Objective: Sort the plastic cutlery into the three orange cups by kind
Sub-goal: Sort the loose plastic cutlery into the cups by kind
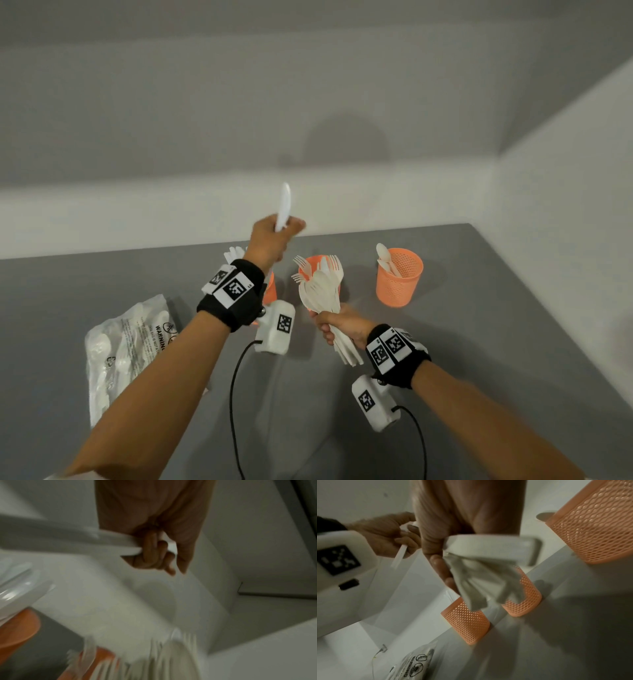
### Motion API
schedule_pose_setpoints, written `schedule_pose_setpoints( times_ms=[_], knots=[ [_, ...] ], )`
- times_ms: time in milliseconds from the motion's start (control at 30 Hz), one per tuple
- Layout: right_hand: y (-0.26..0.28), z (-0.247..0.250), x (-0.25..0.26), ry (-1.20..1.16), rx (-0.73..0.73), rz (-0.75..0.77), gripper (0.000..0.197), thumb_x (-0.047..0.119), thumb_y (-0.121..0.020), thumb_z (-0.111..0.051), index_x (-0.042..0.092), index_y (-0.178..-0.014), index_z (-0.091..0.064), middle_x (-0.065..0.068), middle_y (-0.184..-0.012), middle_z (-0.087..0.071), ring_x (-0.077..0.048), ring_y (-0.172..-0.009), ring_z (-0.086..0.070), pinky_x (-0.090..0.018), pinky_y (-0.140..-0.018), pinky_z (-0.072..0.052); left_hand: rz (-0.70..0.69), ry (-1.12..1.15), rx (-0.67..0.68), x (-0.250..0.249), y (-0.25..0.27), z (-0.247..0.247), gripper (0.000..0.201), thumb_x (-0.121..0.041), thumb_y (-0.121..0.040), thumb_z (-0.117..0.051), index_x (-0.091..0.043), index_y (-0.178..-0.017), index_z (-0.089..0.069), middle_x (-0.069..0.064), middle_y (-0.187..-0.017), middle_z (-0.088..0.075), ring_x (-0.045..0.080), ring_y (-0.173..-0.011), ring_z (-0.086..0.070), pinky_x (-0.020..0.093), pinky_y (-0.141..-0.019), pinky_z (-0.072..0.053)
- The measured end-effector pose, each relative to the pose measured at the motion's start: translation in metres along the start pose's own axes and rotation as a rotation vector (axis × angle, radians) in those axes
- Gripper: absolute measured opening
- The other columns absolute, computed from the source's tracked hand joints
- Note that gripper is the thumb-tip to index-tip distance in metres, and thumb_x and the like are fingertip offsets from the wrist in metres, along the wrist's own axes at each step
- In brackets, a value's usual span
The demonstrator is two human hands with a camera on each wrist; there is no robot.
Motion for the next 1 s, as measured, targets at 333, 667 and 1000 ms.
schedule_pose_setpoints(
  times_ms=[333, 667, 1000],
  knots=[
    [0.009, -0.005, 0.007, -0.027, 0.069, -0.008, 0.017, 0.000, -0.090, -0.047, 0.013, -0.082, -0.055, 0.007, -0.042, -0.045, -0.006, -0.036, -0.039, -0.018, -0.043, -0.036, 0.047, -0.183, 0.240, 0.026, 0.013, -0.028, 0.015, -0.019, -0.092, -0.055, -0.007, -0.086, -0.048, -0.001, -0.061, -0.044, 0.002, -0.039, -0.041, 0.012, -0.038, -0.031],
    [0.007, -0.005, 0.010, -0.080, 0.070, -0.020, 0.019, 0.000, -0.089, -0.043, 0.014, -0.082, -0.054, 0.006, -0.043, -0.041, -0.006, -0.035, -0.037, -0.018, -0.042, -0.035, 0.118, 0.007, 0.162, 0.035, 0.013, -0.016, 0.019, -0.012, -0.084, -0.064, -0.009, -0.073, -0.049, 0.002, -0.059, -0.043, 0.005, -0.041, -0.036, 0.012, -0.035, -0.029],
    [0.009, -0.012, 0.016, -0.095, 0.109, -0.038, 0.018, 0.004, -0.092, -0.042, 0.013, -0.083, -0.054, 0.008, -0.042, -0.040, -0.005, -0.033, -0.035, -0.015, -0.039, -0.033, 0.093, 0.157, -0.161, 0.036, -0.004, 0.004, 0.011, -0.014, -0.097, -0.038, -0.010, -0.087, -0.040, 0.007, -0.073, -0.057, 0.011, -0.051, -0.041, 0.016, -0.040, -0.035]
  ],
)
Point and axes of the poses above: each hand's wrist, its own y-axis away from the middle knuckle, its own z-axis out of the back of the hand, x = y × z, the point moved 4 cm from there along -y, towards the middle knuckle
